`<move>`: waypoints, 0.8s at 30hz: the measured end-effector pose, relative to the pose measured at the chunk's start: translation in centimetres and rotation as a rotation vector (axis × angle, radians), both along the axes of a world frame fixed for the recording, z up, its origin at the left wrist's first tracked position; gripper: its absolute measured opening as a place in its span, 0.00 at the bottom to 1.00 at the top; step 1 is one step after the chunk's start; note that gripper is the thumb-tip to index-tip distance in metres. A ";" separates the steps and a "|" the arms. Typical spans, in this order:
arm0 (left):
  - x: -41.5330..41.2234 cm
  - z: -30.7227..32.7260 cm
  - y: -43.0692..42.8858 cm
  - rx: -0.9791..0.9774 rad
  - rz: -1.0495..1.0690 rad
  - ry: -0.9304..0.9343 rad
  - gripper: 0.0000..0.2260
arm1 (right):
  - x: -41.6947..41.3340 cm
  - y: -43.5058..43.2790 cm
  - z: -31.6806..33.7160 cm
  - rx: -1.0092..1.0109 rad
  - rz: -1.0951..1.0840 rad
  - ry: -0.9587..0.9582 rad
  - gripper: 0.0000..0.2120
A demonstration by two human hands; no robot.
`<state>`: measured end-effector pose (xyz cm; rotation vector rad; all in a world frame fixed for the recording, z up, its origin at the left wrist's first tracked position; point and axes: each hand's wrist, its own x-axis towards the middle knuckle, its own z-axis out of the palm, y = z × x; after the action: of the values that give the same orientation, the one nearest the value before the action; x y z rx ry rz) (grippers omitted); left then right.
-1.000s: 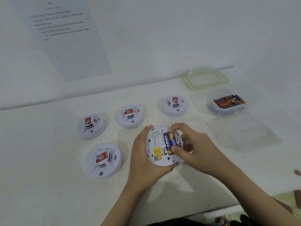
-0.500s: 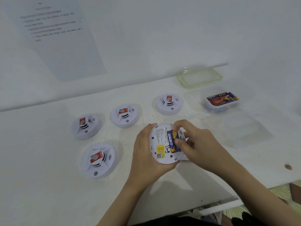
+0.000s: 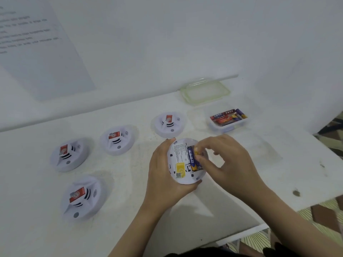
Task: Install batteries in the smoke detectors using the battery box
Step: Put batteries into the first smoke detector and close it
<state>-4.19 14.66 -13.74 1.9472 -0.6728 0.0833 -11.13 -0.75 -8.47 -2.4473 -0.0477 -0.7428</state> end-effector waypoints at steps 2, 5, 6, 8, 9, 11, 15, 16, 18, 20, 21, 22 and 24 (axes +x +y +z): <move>0.1 0.1 -1.1 -0.010 0.012 -0.006 0.41 | -0.2 -1.1 0.1 0.085 0.020 -0.011 0.06; 0.3 0.2 -2.8 -0.024 0.043 0.010 0.43 | -0.5 -3.1 0.4 0.222 -0.037 -0.043 0.09; 0.4 0.3 -3.3 -0.019 0.056 0.001 0.43 | -0.7 -4.0 0.5 0.269 -0.069 -0.045 0.07; 0.4 0.4 -4.1 -0.021 0.075 0.000 0.45 | -1.1 -5.7 0.4 0.356 -0.134 -0.032 0.07; 0.5 0.3 -4.5 -0.027 0.082 0.007 0.46 | -1.3 -6.7 0.4 0.372 -0.170 -0.009 0.07; 0.4 0.3 -5.2 -0.033 0.088 0.018 0.48 | -1.8 -8.7 0.0 0.322 -0.236 0.099 0.08; 0.0 0.4 -6.9 -0.046 0.101 0.021 0.52 | -2.6 -11.8 -0.9 0.123 -0.237 0.407 0.12; -0.1 0.5 -7.4 -0.049 0.098 0.023 0.52 | -2.6 -12.0 -0.9 0.102 -0.221 0.404 0.12; -0.3 0.6 -8.4 -0.038 0.091 0.025 0.52 | -2.5 -12.0 -0.6 0.129 -0.154 0.305 0.09; -0.4 0.8 -9.4 -0.018 0.081 0.016 0.51 | -2.2 -11.8 0.0 0.179 -0.030 0.241 0.11; -0.4 0.9 -9.8 -0.013 0.076 0.007 0.51 | -2.0 -11.8 0.2 0.190 0.034 0.235 0.13; -0.5 1.1 -10.3 -0.010 0.072 -0.003 0.50 | -1.8 -11.9 0.3 0.182 0.085 0.232 0.16; -0.5 1.2 -11.1 -0.007 0.072 -0.024 0.49 | -1.3 -12.3 0.4 0.120 0.137 0.222 0.18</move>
<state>-4.70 3.59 -12.55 1.9664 -0.6177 0.1537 -12.47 -13.02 -8.07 -2.3689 -0.0813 -0.4008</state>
